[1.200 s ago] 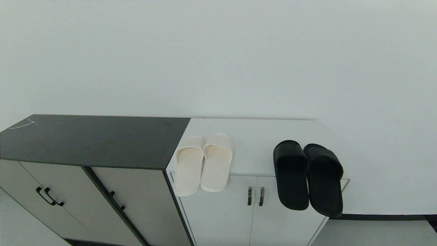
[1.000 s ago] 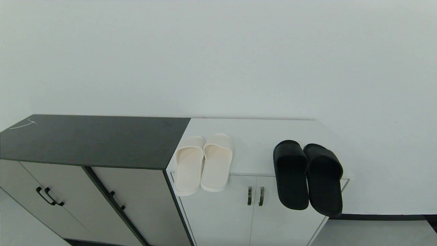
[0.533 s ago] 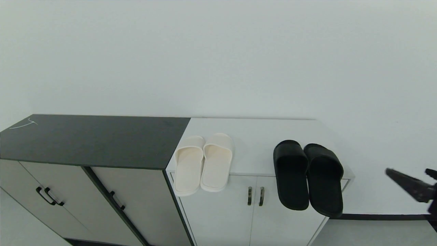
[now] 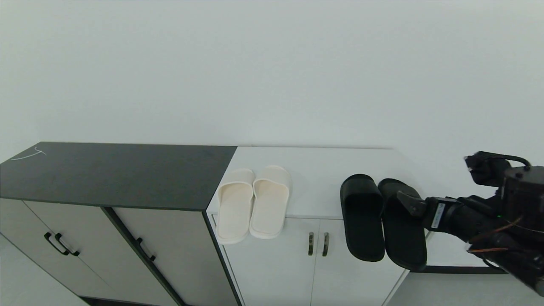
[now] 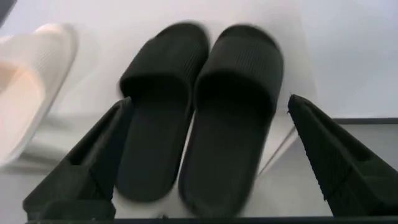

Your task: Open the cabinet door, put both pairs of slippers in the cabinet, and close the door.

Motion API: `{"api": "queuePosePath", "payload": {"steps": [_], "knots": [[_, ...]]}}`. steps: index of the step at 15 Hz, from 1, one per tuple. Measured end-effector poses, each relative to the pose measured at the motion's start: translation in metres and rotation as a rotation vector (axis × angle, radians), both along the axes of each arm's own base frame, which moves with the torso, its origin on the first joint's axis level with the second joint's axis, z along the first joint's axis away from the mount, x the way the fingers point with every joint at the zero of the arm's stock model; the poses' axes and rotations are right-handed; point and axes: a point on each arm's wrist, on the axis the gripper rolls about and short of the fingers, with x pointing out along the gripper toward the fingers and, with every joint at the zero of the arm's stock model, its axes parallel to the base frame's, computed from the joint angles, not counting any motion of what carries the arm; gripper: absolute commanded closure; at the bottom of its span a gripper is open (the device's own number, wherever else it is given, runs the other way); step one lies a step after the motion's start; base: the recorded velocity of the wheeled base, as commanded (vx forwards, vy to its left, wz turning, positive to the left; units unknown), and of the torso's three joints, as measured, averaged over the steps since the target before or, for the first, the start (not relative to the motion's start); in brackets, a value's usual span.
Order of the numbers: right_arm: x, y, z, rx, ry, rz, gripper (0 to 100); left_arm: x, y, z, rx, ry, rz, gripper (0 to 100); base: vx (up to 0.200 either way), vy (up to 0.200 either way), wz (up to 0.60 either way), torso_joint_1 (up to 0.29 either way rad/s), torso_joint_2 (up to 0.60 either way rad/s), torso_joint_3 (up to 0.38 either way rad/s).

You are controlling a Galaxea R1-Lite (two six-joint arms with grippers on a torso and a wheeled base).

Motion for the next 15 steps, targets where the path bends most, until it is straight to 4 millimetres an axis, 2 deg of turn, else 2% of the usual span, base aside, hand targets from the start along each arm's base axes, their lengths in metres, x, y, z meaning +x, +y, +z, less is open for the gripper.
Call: {"api": "queuePosePath", "payload": {"steps": [3, 5, 8, 15], "knots": [[0.028, 0.023, -0.019, -0.014, -0.041, -0.056, 0, 0.000, 0.000, 0.000, 0.000, 0.000, -0.001, 100, 0.000, 0.000, 0.00, 0.000, 0.00, 0.000], [0.038, 0.035, -0.035, -0.058, -0.027, -0.072, 0, 0.000, 0.000, 0.000, 0.000, 0.000, 0.000, 100, 0.000, 0.000, 0.00, 0.000, 0.00, 0.000], [0.044, 0.042, -0.051, -0.092, 0.014, -0.065, 0, 0.000, 0.000, 0.000, 0.000, 0.000, 0.000, 100, 0.000, 0.000, 0.00, 0.000, 0.00, 0.000], [0.058, 0.051, -0.063, -0.097, 0.021, -0.067, 0, 0.000, 0.000, 0.000, -0.004, 0.000, 0.000, 100, 0.000, 0.000, 0.00, 0.000, 0.00, 0.000]]}}
